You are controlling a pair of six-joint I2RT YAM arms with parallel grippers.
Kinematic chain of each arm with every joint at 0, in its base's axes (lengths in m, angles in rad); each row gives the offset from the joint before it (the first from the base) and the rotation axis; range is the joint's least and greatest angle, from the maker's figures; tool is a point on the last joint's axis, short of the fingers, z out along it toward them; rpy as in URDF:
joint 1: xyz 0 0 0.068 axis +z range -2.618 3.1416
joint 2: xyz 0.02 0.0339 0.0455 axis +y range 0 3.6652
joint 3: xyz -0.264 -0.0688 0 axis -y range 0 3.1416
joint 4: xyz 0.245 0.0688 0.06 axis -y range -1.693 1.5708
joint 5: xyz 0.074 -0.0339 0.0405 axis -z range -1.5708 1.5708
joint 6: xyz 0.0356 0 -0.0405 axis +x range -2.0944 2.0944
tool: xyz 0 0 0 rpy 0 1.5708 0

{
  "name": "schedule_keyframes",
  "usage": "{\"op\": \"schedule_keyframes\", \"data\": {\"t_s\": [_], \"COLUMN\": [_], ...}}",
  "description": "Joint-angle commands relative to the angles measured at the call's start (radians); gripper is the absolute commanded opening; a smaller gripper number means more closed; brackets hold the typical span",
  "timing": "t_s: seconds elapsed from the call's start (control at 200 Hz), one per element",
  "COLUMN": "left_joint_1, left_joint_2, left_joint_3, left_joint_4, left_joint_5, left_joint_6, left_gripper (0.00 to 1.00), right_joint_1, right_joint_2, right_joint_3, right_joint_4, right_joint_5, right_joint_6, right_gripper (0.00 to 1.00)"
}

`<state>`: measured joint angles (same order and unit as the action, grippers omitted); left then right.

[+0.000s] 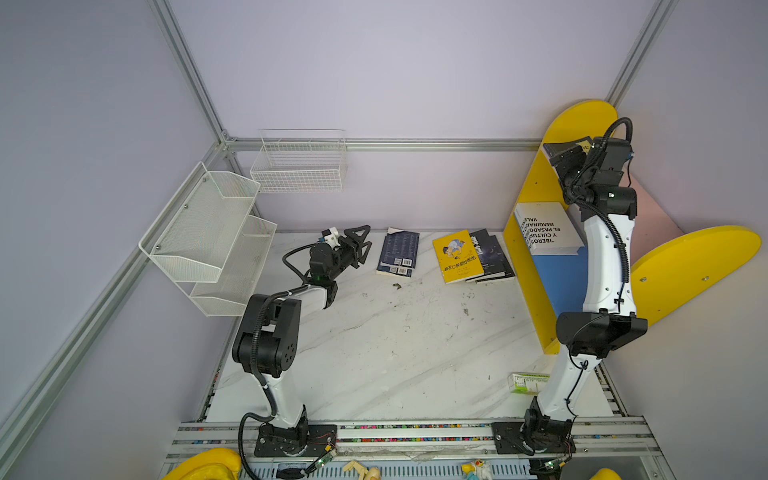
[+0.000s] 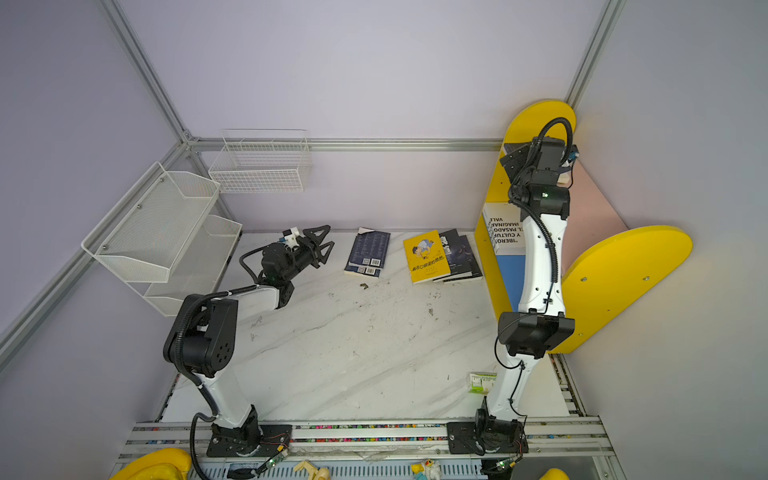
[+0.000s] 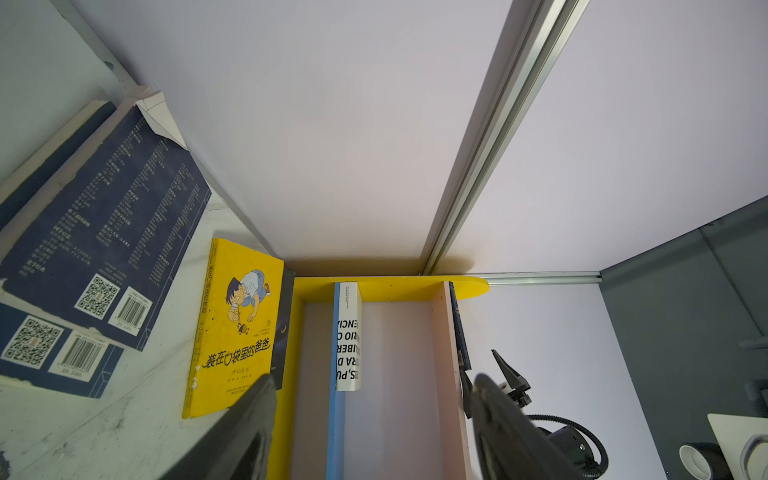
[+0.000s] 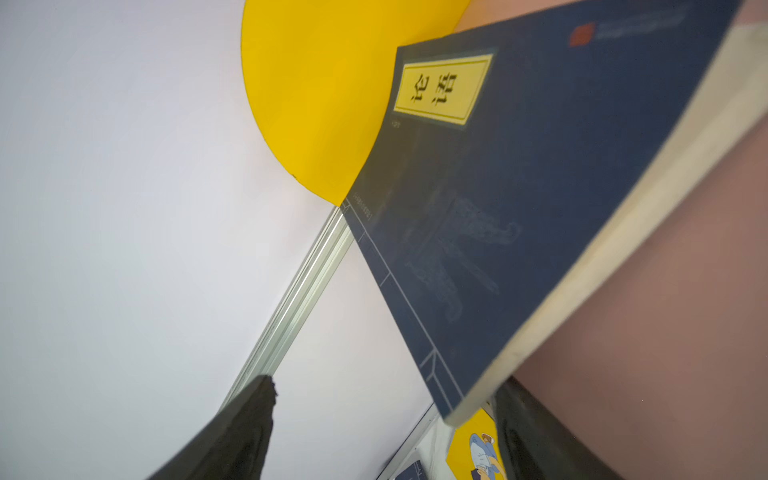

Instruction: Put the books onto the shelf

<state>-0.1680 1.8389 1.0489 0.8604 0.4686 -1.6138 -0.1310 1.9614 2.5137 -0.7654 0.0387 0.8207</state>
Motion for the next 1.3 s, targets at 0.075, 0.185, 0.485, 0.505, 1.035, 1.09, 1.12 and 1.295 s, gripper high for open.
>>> {"op": "schedule_keyframes", "data": {"t_s": [0.075,0.185,0.485,0.505,1.035,1.09,1.12,1.295], "left_joint_1": [0.010,0.011,0.012,0.012,-0.012,-0.022,-0.027,-0.060], "left_joint_2": [0.008,0.013,-0.013,-0.016,-0.103,-0.081,-0.066,0.033], "left_joint_3": [-0.003,0.000,0.020,0.029,0.248,0.266,0.278,0.351], "left_joint_4": [0.068,0.069,-0.029,-0.054,-0.825,-0.854,-0.867,-0.903], "left_joint_5": [0.018,0.018,0.072,0.086,-0.022,-0.057,-0.069,-0.162], "left_joint_6": [-0.007,-0.010,0.092,0.118,0.822,0.851,0.874,0.935], "left_gripper": [0.73,0.73,0.76,0.77,1.00,1.00,1.00,1.00], "right_joint_1": [-0.007,-0.007,0.087,0.111,0.469,0.472,0.476,0.490], "right_joint_2": [-0.024,-0.026,-0.125,-0.117,-0.018,0.040,0.071,0.234], "right_joint_3": [0.040,0.024,-0.089,-0.069,-0.689,-0.708,-0.715,-0.726], "right_joint_4": [-0.172,-0.164,0.075,0.064,0.566,0.609,0.633,0.764], "right_joint_5": [0.122,0.108,-0.038,-0.029,-0.063,-0.104,-0.122,-0.208], "right_joint_6": [-0.081,-0.091,-0.198,-0.220,-0.188,-0.171,-0.169,-0.167], "right_gripper": [0.86,0.86,0.84,0.84,0.84,0.84,0.83,0.80]}}
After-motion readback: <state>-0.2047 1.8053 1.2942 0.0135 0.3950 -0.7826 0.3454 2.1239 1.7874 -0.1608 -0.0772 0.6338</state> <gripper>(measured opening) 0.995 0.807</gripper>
